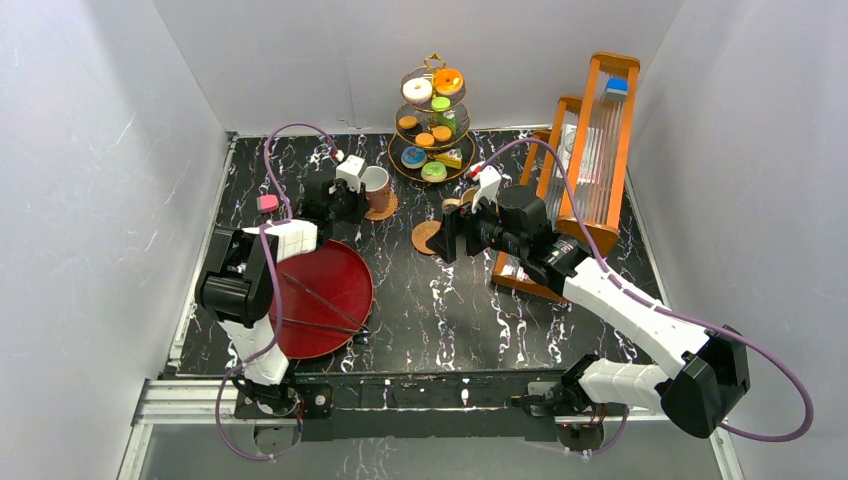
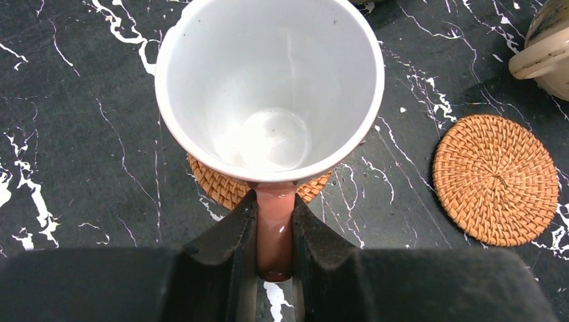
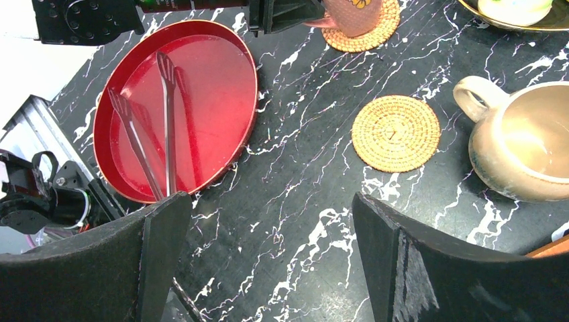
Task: Serve the afternoon tea
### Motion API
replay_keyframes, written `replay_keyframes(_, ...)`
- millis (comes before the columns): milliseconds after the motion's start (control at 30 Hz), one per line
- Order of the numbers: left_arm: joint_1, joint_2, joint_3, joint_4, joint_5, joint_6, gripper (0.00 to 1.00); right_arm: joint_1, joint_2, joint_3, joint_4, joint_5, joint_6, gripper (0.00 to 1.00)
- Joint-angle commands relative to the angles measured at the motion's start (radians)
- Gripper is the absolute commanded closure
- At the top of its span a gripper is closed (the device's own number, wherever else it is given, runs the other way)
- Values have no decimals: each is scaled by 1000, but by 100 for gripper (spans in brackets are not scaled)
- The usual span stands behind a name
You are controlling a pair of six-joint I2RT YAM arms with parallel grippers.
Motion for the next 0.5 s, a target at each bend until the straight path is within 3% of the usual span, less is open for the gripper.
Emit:
replay_keyframes(0, -4, -29, 24, 80, 3, 16, 84, -6, -23, 4, 34, 12, -9, 1)
replay_keyframes(267, -6, -103, 18, 53, -13, 10, 56, -5, -40, -6, 26, 17, -8, 1)
replay_keyframes(467, -6, -179, 52, -1, -18, -10, 46, -5, -69, -14, 18, 26, -14, 1)
